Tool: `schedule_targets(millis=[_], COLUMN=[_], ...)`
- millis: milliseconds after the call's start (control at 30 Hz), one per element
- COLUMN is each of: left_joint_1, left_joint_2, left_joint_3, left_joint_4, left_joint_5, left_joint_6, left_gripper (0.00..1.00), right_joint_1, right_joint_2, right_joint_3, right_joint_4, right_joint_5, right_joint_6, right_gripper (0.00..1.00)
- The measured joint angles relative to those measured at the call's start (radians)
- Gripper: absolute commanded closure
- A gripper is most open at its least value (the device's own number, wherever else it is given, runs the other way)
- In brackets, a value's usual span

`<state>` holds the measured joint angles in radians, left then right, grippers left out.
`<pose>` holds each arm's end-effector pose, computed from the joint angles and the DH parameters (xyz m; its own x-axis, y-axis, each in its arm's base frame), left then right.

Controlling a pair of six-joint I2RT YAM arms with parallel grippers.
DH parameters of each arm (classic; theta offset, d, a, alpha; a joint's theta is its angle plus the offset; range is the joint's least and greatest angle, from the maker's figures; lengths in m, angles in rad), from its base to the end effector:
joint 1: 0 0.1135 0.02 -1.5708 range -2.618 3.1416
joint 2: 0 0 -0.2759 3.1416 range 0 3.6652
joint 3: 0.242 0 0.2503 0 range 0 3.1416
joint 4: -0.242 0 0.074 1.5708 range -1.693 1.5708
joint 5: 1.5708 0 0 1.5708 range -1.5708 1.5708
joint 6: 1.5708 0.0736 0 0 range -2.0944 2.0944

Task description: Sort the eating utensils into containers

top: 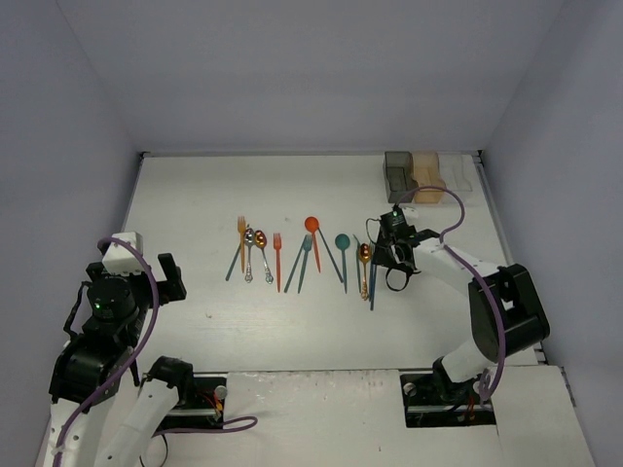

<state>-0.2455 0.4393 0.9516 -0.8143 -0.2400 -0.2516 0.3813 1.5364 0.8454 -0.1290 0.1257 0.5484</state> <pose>0.0931 -0.0053 0.3590 -0.2834 -0.1783 -0.9423 -0.0564 0.9840 -0.1692 0.3156 0.1166 0.1731 -0.7302 0.2645 -0.6300 0.1065 0.9548 0.2774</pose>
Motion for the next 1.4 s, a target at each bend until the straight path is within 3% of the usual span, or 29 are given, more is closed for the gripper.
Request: schedule_targets(millis=[833, 1400], left_joint_1=[0.000, 0.000], left_joint_2=[0.000, 0.003], left_joint_3=[0.000, 0.000], left_joint_4=[0.000, 0.000], left_joint_5=[0.001, 0.005], left_joint_6=[-0.014, -0.015], left_gripper=[0.06, 0.06], right_joint_1=[0.026, 0.026], right_joint_2=[0.076, -0.031], right_joint_3=[-0.015, -0.058], right_joint_4=[0.075, 0.071], right_joint_5=[-0.020, -0.006], right_joint_6=[0.010, 0.024], right_gripper=[0.62, 0.61])
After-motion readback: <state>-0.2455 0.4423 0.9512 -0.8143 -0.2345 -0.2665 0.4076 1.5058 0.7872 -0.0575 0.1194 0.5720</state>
